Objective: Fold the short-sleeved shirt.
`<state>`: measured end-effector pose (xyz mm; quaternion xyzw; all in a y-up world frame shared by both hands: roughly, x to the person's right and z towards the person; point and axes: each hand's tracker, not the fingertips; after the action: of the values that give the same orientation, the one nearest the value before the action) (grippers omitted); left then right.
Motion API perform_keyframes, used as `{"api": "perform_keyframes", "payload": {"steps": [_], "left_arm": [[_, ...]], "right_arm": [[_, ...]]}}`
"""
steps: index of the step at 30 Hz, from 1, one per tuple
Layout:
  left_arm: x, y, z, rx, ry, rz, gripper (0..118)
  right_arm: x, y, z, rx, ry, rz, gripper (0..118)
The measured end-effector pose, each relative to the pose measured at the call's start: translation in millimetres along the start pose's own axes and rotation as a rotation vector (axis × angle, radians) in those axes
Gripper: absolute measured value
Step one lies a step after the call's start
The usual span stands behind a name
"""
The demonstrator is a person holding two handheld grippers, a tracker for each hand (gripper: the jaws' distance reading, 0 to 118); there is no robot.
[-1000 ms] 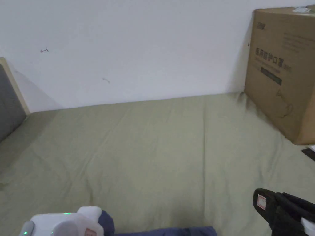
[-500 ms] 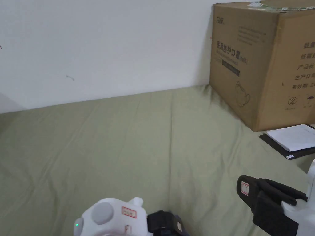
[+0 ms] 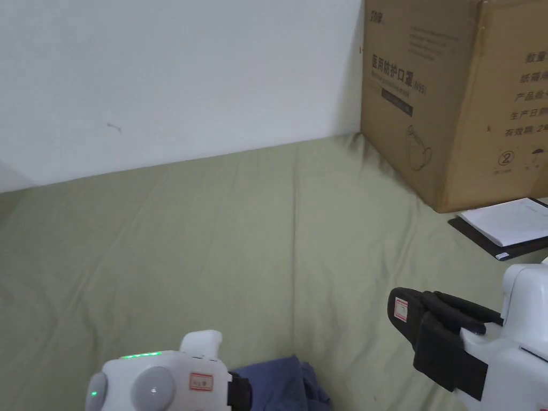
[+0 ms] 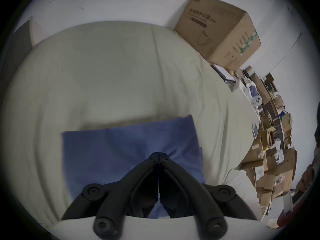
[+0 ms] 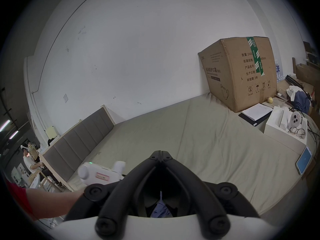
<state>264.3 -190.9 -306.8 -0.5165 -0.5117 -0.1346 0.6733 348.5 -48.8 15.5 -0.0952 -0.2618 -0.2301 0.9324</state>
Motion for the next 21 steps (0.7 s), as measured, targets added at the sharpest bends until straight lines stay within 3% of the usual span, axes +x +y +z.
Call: {"api": "perform_keyframes", "payload": {"steps": [3, 5, 9, 13, 14, 17, 21], "left_arm": [[24, -4, -39, -0.082, -0.016, -0.061, 1], [38, -10, -63, -0.138, 0.056, -0.098, 0], [57, -4, -62, -0.129, 0.06, -0.1, 0], [48, -4, -36, -0.092, -0.252, 0.007, 0], [48, -11, -12, 0.029, -0.27, 0.017, 0], [46, -22, 82, 0.451, -0.1, -0.126, 0], [27, -37, 196, 0.896, 0.119, -0.206, 0]], "right_arm": [[1, -1, 2, 0.0, -0.007, 0.003, 0], [2, -2, 2, -0.006, -0.02, 0.004, 0], [4, -2, 2, -0.027, -0.013, -0.036, 0], [-1, 1, 2, -0.023, -0.019, -0.021, 0], [-1, 3, 3, -0.019, -0.013, -0.023, 0], [-5, 10, 11, 0.025, 0.03, -0.034, 0], [-15, 17, 12, 0.1, 0.014, 0.044, 0]]}}
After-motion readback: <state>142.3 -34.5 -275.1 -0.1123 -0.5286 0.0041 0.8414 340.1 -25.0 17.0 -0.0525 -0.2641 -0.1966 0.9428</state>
